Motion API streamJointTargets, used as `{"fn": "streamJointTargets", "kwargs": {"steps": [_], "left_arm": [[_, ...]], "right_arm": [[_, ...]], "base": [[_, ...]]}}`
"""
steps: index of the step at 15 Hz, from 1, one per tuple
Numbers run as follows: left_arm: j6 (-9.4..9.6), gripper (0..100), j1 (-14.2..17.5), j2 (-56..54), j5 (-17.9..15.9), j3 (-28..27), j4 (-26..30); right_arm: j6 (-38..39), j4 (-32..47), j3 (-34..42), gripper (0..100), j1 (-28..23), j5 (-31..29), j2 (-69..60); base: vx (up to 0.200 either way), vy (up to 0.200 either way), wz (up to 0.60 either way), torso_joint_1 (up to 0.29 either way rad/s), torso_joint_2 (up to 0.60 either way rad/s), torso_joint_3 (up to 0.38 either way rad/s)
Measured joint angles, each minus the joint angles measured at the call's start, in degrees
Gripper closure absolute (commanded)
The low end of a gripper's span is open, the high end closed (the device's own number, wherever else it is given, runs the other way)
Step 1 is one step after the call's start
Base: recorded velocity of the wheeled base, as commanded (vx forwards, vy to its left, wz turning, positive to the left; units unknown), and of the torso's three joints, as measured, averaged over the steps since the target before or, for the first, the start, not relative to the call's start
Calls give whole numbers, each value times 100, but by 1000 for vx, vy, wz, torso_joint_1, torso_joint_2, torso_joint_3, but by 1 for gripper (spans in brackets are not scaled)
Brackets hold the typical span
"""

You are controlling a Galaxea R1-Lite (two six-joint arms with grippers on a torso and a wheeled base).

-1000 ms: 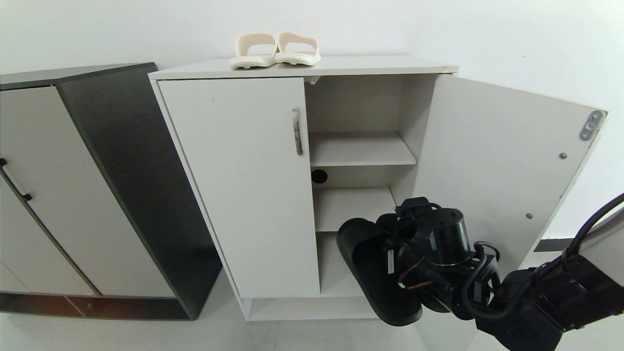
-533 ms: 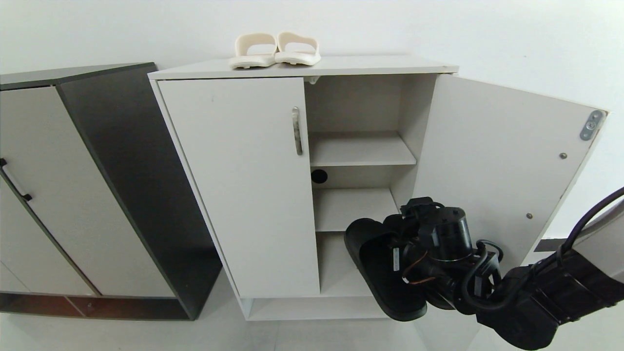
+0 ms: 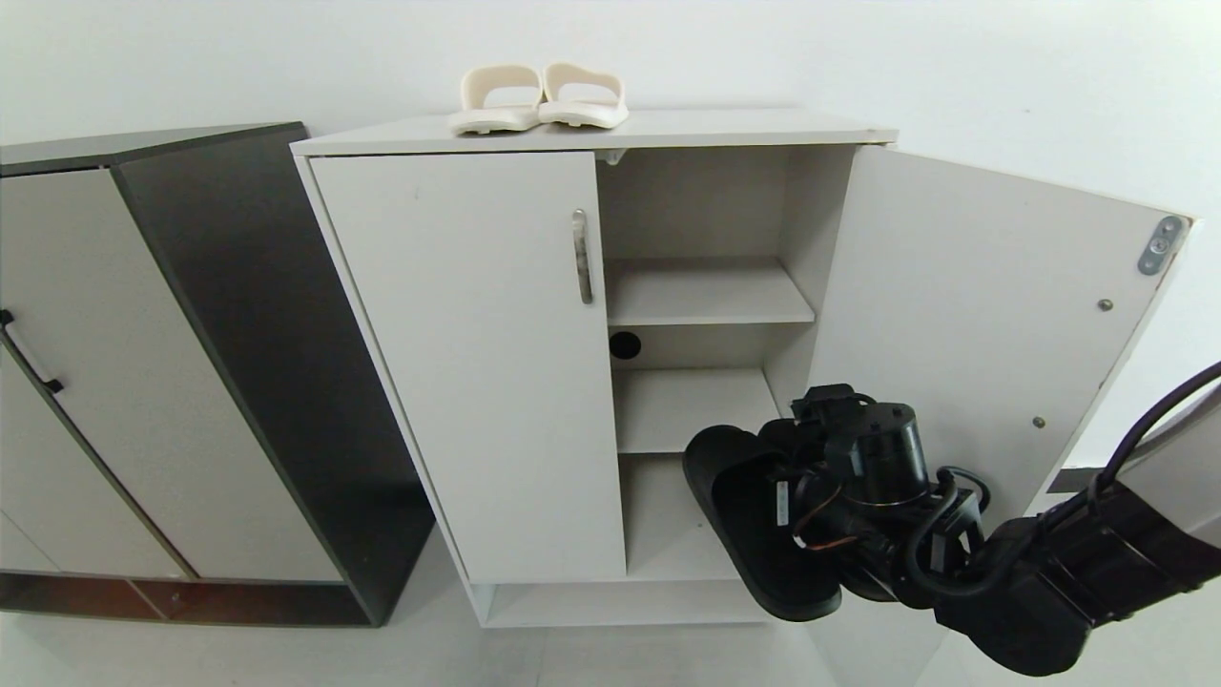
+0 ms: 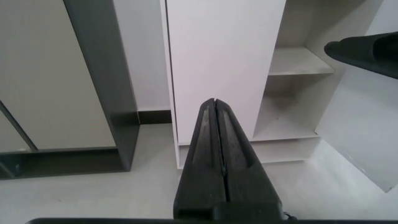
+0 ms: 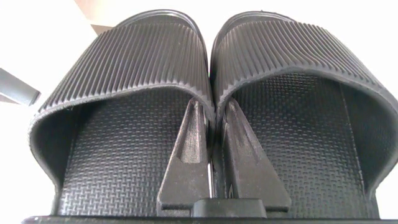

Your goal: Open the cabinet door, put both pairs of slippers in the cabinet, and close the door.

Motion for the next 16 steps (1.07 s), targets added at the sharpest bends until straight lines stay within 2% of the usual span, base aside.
{"fn": "streamJointTargets", "kwargs": {"steps": [11,16], "left_arm": [[-2,100,0,2,1,0,0],[0,100,0,5,-7,0,0]], "right_arm": [[-4,0,22,100,-121,-5,20],[49,-249,-191,100,266,9,277]], "base": [[0,0,0,0,0,0],[0,0,0,0,0,0]]}}
